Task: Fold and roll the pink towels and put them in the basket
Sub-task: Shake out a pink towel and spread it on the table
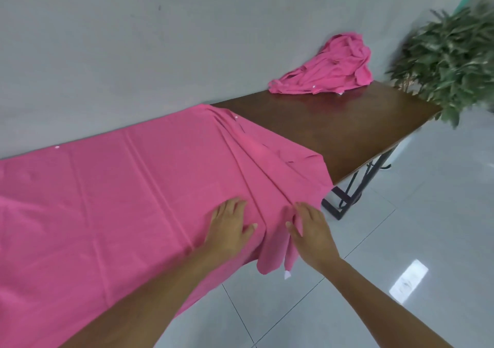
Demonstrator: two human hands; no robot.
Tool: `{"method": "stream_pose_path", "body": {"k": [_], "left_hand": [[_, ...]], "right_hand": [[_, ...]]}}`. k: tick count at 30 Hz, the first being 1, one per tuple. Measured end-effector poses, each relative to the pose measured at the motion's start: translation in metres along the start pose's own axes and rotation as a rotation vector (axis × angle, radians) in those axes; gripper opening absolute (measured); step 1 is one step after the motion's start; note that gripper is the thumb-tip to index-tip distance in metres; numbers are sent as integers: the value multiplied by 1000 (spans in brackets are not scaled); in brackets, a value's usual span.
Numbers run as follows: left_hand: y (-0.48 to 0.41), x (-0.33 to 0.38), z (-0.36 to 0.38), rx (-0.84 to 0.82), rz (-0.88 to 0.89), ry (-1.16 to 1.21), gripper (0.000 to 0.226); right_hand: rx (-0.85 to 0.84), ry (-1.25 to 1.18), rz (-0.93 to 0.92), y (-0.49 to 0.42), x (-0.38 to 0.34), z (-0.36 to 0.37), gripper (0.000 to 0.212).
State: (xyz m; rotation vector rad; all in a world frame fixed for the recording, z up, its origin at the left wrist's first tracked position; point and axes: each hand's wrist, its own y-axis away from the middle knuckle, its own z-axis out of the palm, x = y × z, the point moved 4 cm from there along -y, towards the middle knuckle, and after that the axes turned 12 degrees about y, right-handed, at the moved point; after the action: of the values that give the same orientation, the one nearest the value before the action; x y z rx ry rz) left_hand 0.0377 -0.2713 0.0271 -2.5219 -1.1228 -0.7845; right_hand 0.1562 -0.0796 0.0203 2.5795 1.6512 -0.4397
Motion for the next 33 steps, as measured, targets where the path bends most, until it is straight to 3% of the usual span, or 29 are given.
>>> {"method": "stream_pose_path", "body": {"k": [7,15,20,28,33], "left_hand": [[-40,9,23,-65,53,-123,86],[-40,0,30,8,90,-106,73],[-42,-2,34,15,100,-141,70],[-43,-2,36,28,98,-127,68],[-54,7,41,45,6,-110,64]], "right_hand": [[-15,25,99,-42,26,2,69],[-84,132,141,-76,62,4,91],[-41,143,187,-105,95,-3,91],[-58,326,230,-171,128,-19,71],[-83,317,249,-185,139,-20,62]]}}
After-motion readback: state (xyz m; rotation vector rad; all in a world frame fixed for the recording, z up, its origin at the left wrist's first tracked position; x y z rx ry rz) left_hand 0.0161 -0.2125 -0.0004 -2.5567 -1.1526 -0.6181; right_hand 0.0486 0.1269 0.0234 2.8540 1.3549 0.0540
